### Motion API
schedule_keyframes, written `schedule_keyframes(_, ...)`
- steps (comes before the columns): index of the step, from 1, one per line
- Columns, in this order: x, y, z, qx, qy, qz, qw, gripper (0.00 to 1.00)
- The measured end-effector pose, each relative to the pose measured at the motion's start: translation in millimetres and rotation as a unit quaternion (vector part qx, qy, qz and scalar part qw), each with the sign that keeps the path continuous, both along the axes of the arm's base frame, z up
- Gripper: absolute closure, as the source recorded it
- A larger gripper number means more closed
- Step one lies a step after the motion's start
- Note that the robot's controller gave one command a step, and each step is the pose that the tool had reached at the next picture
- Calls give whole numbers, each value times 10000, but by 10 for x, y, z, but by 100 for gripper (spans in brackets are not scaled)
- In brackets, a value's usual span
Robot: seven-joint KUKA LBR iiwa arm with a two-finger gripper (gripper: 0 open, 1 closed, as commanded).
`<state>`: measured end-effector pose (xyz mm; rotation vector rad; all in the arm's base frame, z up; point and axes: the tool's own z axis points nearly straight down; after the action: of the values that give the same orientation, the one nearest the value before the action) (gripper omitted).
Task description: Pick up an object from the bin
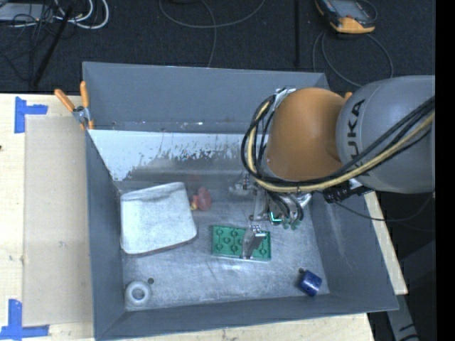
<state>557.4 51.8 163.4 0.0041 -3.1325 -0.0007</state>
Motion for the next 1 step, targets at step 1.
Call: schedule_keyframes(1,199,-225,-924,6,-69,84,9999,0)
